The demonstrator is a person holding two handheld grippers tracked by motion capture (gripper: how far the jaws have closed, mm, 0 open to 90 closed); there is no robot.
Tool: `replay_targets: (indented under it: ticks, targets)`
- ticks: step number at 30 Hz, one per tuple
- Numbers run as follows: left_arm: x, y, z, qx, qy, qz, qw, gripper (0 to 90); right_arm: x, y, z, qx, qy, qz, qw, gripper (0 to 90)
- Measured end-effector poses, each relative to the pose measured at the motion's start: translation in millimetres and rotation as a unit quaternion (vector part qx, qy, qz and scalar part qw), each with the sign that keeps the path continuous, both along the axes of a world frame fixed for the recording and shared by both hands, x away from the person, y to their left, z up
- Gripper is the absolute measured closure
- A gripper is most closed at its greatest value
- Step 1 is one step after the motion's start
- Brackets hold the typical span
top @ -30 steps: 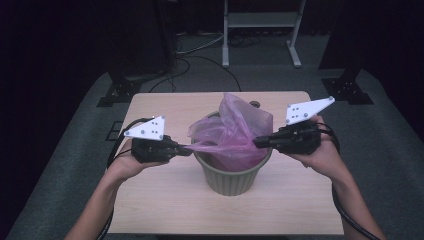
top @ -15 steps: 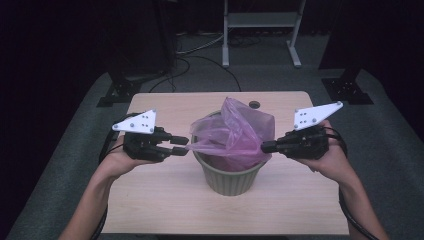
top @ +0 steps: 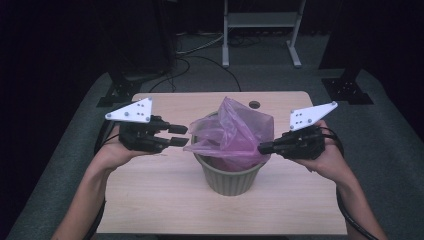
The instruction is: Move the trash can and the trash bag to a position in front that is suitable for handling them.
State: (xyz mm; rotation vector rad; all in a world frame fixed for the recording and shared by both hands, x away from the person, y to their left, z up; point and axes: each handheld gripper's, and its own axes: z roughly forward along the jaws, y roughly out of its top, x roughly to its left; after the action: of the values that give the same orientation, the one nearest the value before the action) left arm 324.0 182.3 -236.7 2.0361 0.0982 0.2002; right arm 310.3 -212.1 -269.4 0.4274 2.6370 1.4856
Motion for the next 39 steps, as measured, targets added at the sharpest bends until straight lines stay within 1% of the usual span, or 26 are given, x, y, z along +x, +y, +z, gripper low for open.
replay_targets:
  ticks: [4,7,9,11,13,14,16,18,20,23,28,32,35,37,39]
  targets:
    - [5.2,-16.9,0.0,0.014,0.0,-0.009,0.9999,62.8,0.3,5.1,1.0,-0.002,-0.001,0.007,1.0,90.0]
    - [11.7,-27.8,-2.1,0.03,0.0,-0.008,0.9995,61.3,-0.2,5.5,2.9,-0.002,-0.004,0.011,0.9999,90.0]
    - [14.9,-33.1,-3.6,0.031,0.003,-0.01,0.9995,60.7,-1.2,5.0,3.8,-0.001,-0.004,0.013,0.9999,90.0]
    - [16.4,-39.7,-5.1,0.031,0.002,-0.016,0.9994,61.2,-1.7,4.1,4.1,0.002,-0.003,0.012,0.9999,90.0]
    - [15.5,-45.1,-6.8,0.039,-0.005,-0.022,0.999,65.6,-1.5,3.5,3.8,0.004,-0.004,0.011,0.9999,90.0]
    - [14.9,-48.3,-7.9,0.047,-0.012,-0.021,0.9986,68.1,-1.0,3.0,3.4,0.005,-0.005,0.01,0.9999,90.0]
    - [14.1,-50.8,-9.5,0.058,-0.024,-0.022,0.9978,83.1,-0.8,2.6,2.5,0.005,-0.003,0.009,0.9999,90.0]
    - [14.1,-50.7,-11.3,0.064,-0.026,-0.018,0.9974,89.9,-1.1,1.9,1.8,0.006,-0.003,0.007,1.0,90.0]
    - [15.1,-46.9,-13.1,0.067,-0.024,-0.016,0.9973,90.0,-1.4,-0.8,1.4,0.006,-0.003,0.003,1.0,90.0]
    - [15.7,-39.6,-14.8,0.066,-0.021,-0.009,0.9975,90.0,-1.0,-8.3,0.6,0.01,-0.003,-0.009,0.9999,90.0]
    - [16.0,-17.8,-18.5,0.059,-0.013,0.009,0.9981,90.0,0.6,-23.4,-1.9,0.017,0.002,-0.028,0.9995,90.0]
    - [18.0,2.3,-23.3,0.046,-0.001,0.033,0.9984,90.0,-0.2,-32.0,-2.1,0.02,0.002,-0.038,0.9991,90.0]
    - [18.8,14.7,-26.1,0.039,0.004,0.047,0.9981,90.0,-0.3,-39.0,-2.1,0.02,0.003,-0.047,0.9987,90.0]
    - [19.1,24.6,-27.8,0.027,0.011,0.059,0.9978,90.0,-0.3,-43.3,-2.4,0.02,0.003,-0.053,0.9984,90.0]
    - [19.6,31.0,-28.6,0.023,0.015,0.065,0.9975,90.0,-0.4,-46.6,-2.7,0.021,0.004,-0.058,0.9981,90.0]
